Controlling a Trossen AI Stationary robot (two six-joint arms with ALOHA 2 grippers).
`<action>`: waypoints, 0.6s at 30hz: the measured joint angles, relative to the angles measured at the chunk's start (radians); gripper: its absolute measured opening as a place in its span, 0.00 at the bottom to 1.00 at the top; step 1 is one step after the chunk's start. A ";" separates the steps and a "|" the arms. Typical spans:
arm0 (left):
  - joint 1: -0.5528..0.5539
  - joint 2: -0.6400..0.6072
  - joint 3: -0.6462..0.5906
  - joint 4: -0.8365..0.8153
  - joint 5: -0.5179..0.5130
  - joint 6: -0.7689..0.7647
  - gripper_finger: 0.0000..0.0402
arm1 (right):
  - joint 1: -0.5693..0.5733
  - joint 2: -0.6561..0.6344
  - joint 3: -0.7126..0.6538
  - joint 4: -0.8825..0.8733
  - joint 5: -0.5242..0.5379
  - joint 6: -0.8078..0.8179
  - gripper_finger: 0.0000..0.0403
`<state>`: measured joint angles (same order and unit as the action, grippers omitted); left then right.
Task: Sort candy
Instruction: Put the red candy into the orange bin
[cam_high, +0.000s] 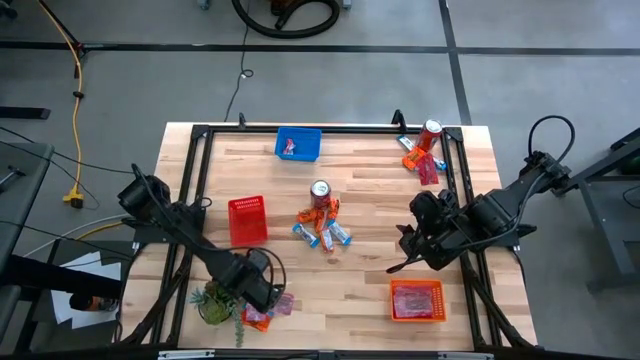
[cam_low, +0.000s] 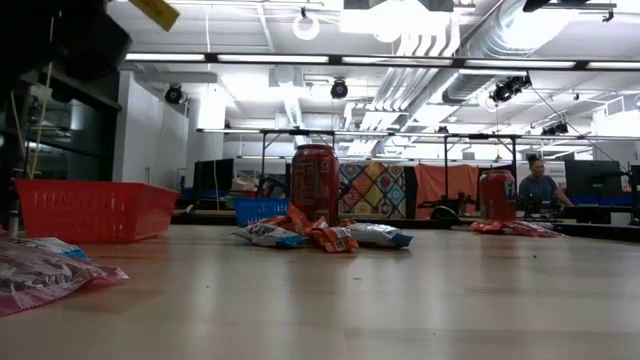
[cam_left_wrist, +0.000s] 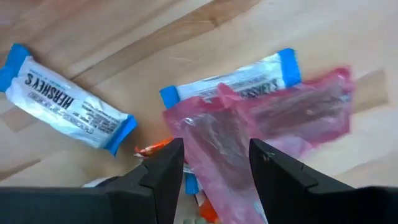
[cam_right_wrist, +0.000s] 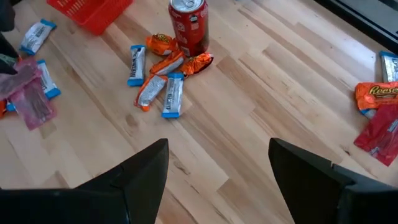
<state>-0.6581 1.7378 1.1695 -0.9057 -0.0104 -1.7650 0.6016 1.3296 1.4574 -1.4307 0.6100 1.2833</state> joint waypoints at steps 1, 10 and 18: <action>-0.003 0.000 -0.008 0.002 -0.001 -0.012 0.42 | 0.000 0.000 0.000 0.000 0.000 0.000 0.68; -0.002 0.000 -0.030 0.046 -0.013 -0.105 0.42 | 0.000 0.000 0.000 -0.001 0.007 -0.020 0.68; 0.003 0.000 -0.030 0.052 -0.013 -0.194 0.42 | 0.000 0.000 0.000 -0.001 0.007 -0.114 0.68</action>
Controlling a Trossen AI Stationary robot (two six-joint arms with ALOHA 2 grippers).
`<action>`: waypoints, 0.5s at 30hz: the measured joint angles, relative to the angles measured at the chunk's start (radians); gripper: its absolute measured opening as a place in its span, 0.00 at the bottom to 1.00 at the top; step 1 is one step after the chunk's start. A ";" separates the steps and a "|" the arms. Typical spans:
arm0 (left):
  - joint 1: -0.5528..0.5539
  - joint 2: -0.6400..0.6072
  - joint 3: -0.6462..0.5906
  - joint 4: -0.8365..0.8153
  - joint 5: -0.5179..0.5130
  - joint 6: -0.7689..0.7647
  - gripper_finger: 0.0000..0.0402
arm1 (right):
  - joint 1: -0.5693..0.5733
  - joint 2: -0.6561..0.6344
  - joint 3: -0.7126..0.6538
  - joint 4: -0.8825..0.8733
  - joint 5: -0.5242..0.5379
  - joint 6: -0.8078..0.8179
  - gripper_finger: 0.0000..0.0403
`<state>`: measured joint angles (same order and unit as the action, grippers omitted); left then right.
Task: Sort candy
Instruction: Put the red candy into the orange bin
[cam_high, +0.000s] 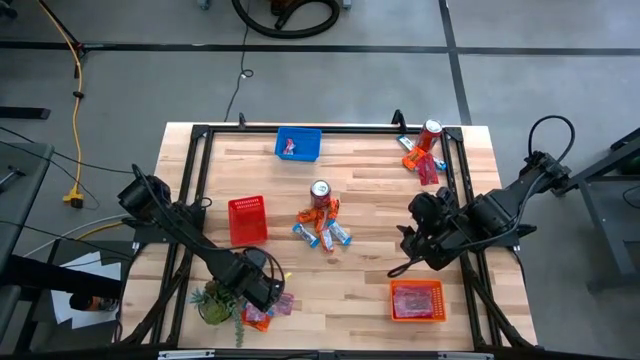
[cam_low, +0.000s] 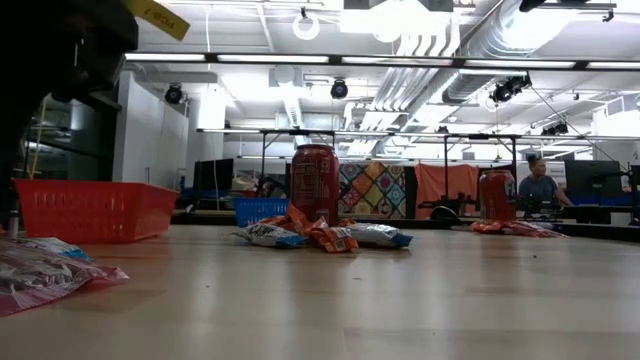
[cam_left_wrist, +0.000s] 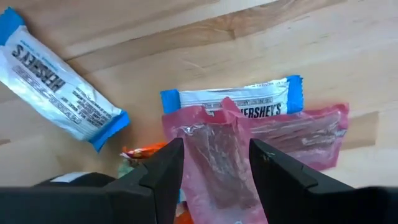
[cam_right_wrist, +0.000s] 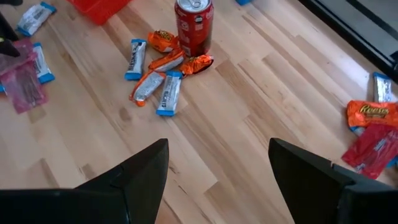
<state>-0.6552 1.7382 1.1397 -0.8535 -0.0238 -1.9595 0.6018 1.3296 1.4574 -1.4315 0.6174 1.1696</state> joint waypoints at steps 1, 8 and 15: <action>0.000 0.000 0.000 0.008 0.000 -0.004 0.42 | 0.000 0.000 0.000 0.000 0.000 -0.009 0.68; 0.000 0.006 0.000 0.045 0.001 -0.048 0.42 | 0.000 0.000 0.000 0.000 0.000 -0.052 0.68; -0.007 0.056 0.000 0.056 0.042 -0.055 0.42 | 0.000 0.000 0.000 0.000 0.000 -0.077 0.68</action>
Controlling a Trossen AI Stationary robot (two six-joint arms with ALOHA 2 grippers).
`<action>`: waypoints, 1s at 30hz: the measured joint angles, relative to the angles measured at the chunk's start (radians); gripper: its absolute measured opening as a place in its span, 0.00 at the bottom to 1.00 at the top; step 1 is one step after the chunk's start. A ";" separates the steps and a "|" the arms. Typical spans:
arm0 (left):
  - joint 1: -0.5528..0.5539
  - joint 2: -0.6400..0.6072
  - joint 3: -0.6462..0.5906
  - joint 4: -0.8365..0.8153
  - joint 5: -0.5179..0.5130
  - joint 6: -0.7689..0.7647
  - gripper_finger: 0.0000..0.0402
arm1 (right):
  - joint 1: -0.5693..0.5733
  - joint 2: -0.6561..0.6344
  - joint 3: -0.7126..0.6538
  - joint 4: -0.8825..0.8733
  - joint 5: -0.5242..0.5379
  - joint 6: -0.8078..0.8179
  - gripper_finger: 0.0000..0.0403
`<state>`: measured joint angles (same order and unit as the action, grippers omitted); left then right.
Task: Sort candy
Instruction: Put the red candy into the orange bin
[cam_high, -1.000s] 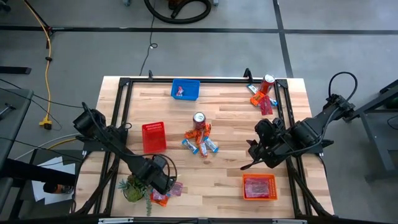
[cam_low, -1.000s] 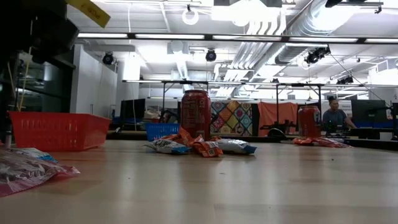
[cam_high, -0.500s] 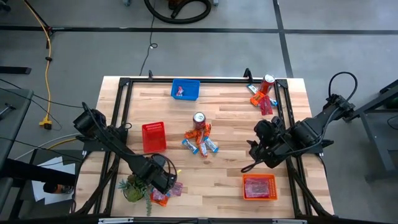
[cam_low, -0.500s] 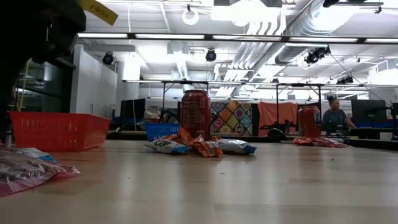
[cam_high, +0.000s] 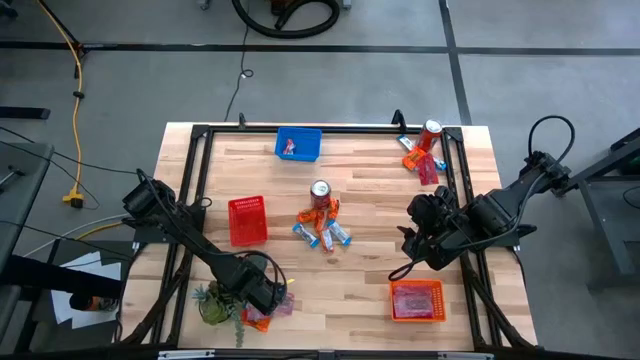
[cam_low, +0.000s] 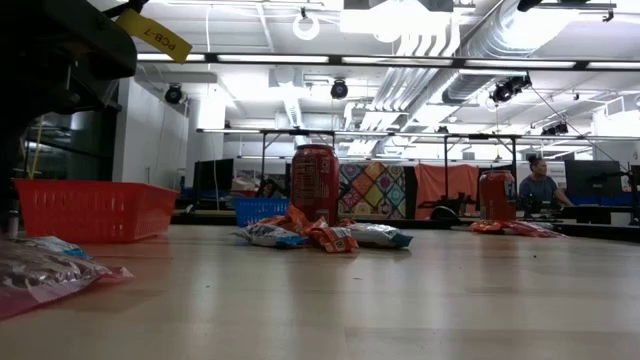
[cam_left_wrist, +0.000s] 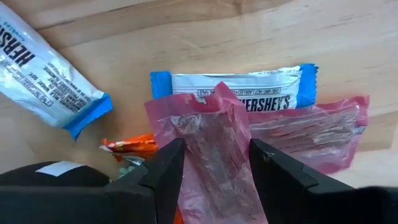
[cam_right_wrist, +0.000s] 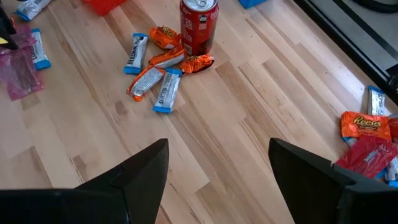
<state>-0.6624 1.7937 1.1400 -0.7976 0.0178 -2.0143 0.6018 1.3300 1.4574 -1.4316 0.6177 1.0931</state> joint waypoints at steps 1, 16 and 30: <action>0.000 0.005 0.001 0.005 0.000 0.000 0.42 | 0.000 0.000 0.000 0.000 0.000 -0.002 0.68; 0.000 0.007 0.001 0.009 0.000 0.153 0.04 | 0.000 0.000 0.000 0.000 0.000 -0.002 0.68; 0.009 -0.327 0.087 0.011 -0.343 0.565 0.00 | 0.000 0.000 0.000 0.031 -0.023 0.001 0.68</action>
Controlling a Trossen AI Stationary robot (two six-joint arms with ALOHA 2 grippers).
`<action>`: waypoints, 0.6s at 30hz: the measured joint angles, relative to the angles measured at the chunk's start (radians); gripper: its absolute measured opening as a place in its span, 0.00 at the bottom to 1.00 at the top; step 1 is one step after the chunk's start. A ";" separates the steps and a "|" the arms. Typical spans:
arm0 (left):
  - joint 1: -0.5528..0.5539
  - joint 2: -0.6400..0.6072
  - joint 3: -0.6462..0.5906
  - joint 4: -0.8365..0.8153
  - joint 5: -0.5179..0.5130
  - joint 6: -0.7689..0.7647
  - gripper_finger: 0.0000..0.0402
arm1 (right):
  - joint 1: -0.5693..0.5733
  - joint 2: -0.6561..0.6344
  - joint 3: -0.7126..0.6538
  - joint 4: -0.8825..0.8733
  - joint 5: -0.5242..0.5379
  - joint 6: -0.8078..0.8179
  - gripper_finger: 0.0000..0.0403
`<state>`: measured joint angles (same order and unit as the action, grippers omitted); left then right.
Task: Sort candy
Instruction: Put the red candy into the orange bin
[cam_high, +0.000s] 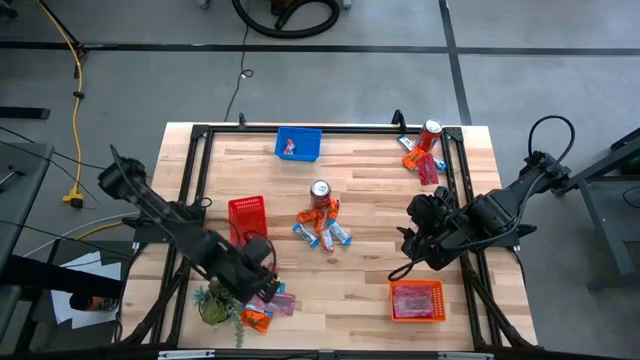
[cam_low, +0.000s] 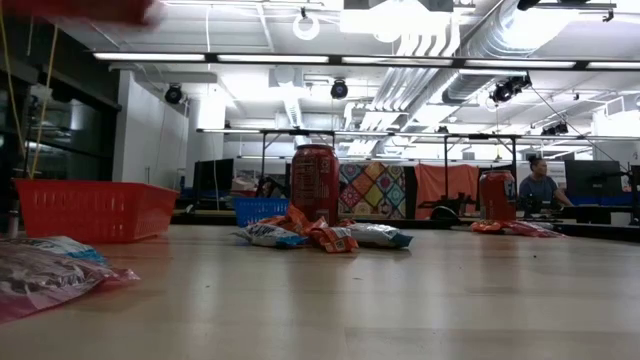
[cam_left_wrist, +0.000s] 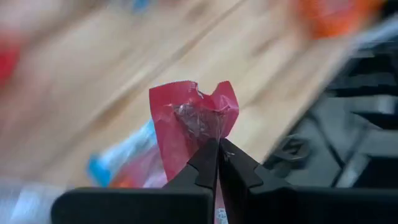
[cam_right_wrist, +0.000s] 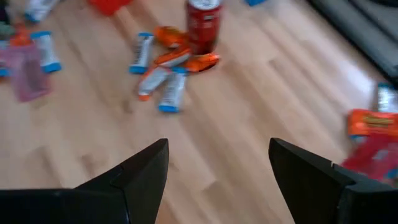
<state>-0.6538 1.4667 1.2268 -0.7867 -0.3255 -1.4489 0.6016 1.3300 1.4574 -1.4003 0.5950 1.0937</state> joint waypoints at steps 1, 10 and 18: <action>0.006 -0.018 0.000 0.047 -0.032 0.095 0.00 | 0.000 0.000 0.000 0.028 -0.014 -0.009 0.68; 0.137 -0.034 0.001 0.685 -0.156 0.914 0.00 | 0.000 0.040 0.000 0.652 -0.153 -0.357 0.67; 0.251 -0.033 0.001 0.997 -0.049 1.174 0.00 | -0.020 0.136 0.000 0.956 0.023 -0.548 0.64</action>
<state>-0.4024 1.4337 1.2274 0.2108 -0.3745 -0.2751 0.5815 1.4656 1.4574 -0.4440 0.6179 0.5459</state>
